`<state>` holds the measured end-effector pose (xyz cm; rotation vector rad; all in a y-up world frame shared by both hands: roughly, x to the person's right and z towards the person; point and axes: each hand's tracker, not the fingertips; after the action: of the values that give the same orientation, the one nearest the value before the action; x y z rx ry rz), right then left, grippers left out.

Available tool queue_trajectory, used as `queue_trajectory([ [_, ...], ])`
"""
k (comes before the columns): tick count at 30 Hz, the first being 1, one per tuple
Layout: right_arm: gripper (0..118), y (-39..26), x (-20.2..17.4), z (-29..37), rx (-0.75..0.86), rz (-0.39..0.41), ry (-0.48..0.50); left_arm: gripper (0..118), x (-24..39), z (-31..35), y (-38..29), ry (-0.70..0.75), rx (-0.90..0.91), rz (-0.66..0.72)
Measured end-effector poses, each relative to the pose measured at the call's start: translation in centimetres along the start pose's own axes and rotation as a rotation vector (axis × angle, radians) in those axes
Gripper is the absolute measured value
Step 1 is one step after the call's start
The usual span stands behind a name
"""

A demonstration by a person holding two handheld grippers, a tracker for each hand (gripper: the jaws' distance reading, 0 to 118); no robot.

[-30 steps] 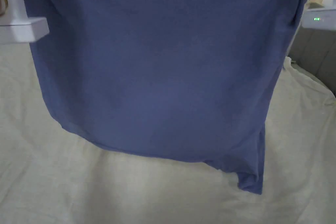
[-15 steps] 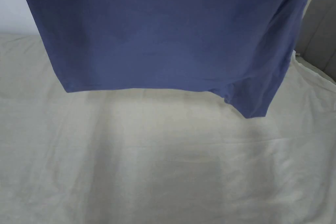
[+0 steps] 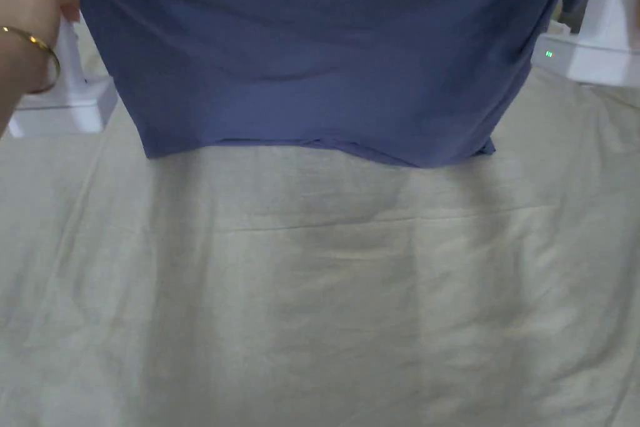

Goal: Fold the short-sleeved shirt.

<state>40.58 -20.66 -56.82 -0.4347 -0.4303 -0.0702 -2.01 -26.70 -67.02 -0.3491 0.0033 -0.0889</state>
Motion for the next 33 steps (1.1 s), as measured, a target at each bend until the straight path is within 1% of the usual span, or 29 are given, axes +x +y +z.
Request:
queue_trajectory([
  [4, 4, -5.9, 0.9, -1.1, -0.087, 0.004, -0.019, 1, 0.5, 0.6, -6.3, -0.029, -0.108, -0.014],
  [8, 4, -11.4, 1.8, -0.6, -0.160, -0.003, -0.012, 1, 0.3, 2.5, -11.9, -0.037, -0.183, -0.007],
  [12, 4, -16.8, 3.1, 1.3, -0.245, -0.008, 0.022, 1, -1.0, 5.5, -16.3, -0.049, -0.246, 0.003],
  [14, 4, -19.2, 3.6, 2.8, -0.283, 0.026, 0.036, 1, -1.7, 7.2, -17.9, -0.053, -0.272, -0.003],
  [21, 4, -26.6, 6.1, 10.0, -0.332, 0.001, 0.112, 1, -5.1, 15.6, -22.1, -0.071, -0.287, 0.038],
  [23, 4, -28.3, 6.5, 11.8, -0.336, 0.037, 0.111, 1, -5.9, 18.3, -23.1, -0.086, -0.272, 0.059],
  [24, 4, -29.1, 6.7, 12.8, -0.334, 0.043, 0.116, 1, -6.3, 19.5, -23.6, -0.089, -0.266, 0.065],
  [27, 4, -31.0, 8.0, 14.4, -0.338, 0.042, 0.133, 1, -7.4, 23.2, -25.2, -0.099, -0.240, 0.105],
  [30, 4, -32.1, 8.8, 17.0, -0.321, 0.018, 0.141, 1, -8.2, 26.3, -27.2, -0.100, -0.235, 0.097],
  [33, 4, -33.3, 9.4, 19.1, -0.309, 0.049, 0.143, 1, -9.1, 29.2, -29.0, -0.102, -0.228, 0.125],
])
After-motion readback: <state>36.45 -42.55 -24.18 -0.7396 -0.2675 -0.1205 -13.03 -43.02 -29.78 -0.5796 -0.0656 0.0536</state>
